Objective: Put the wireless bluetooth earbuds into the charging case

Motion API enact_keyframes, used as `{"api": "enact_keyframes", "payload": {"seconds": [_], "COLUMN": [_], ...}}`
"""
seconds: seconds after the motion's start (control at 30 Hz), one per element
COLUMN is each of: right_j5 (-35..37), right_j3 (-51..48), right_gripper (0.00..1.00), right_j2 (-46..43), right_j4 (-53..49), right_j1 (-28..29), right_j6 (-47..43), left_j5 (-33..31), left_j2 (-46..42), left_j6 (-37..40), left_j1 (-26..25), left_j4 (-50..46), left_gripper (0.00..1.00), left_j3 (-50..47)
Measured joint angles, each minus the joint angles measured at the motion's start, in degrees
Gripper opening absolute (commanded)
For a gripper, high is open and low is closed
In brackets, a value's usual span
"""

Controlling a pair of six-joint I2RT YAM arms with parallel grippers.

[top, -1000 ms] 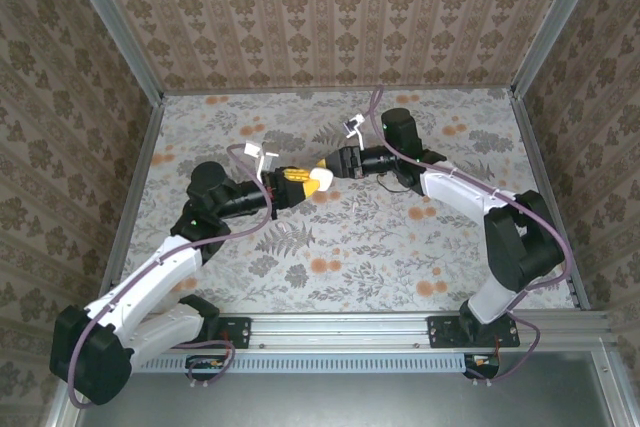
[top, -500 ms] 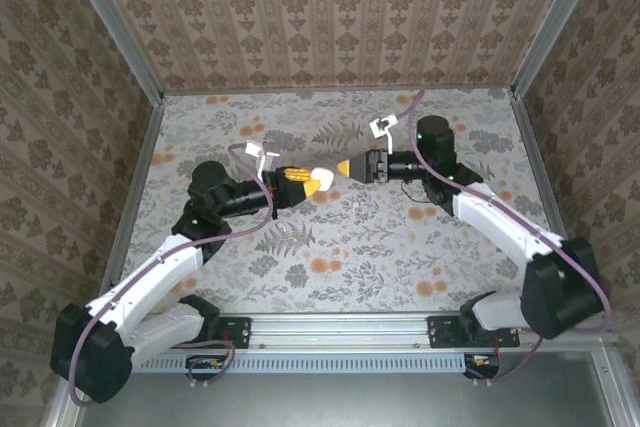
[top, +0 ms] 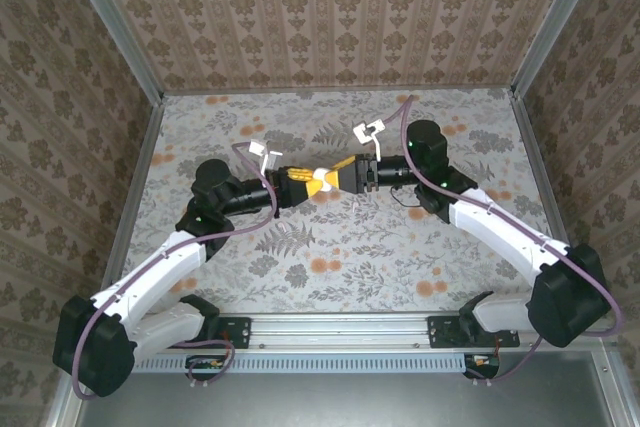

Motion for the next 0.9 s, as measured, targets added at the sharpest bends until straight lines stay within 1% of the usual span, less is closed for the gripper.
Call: {"api": "enact_keyframes", "payload": {"seconds": [0.27, 0.47, 0.53, 0.73, 0.77, 0.83, 0.9], "right_j5": [-1.99, -2.36, -2.34, -1.36, -0.90, -0.31, 0.24], "right_j3": [1.79, 1.81, 1.81, 2.12, 2.14, 2.19, 2.19], "right_gripper": [0.21, 0.12, 0.12, 0.09, 0.09, 0.08, 0.08], "right_j2": [0.94, 1.11, 1.05, 0.35, 0.17, -0.15, -0.35], "right_j4": [1.05, 1.03, 0.72, -1.68, -2.27, -3.28, -3.82], "right_j1": [0.28, 0.20, 0.20, 0.26, 0.28, 0.17, 0.04], "right_j6": [0.04, -1.53, -2.19, -4.63, -5.03, -5.57, -6.05], "left_j5": [0.02, 0.24, 0.24, -0.11, -0.33, -0.90, -1.14], "left_j2": [0.02, 0.02, 0.02, 0.02, 0.02, 0.02, 0.00], "left_j6": [-0.79, -1.16, -1.16, -1.46, -1.49, -1.62, -1.57], "left_j1": [0.22, 0.37, 0.37, 0.26, 0.31, 0.35, 0.35], "left_j4": [0.26, -0.13, -0.24, -1.07, -1.07, -1.11, -1.31], "left_gripper": [0.00, 0.01, 0.08, 0.40, 0.44, 0.48, 0.50], "left_j3": [0.00, 0.00, 0.00, 0.22, 0.28, 0.31, 0.31]}}
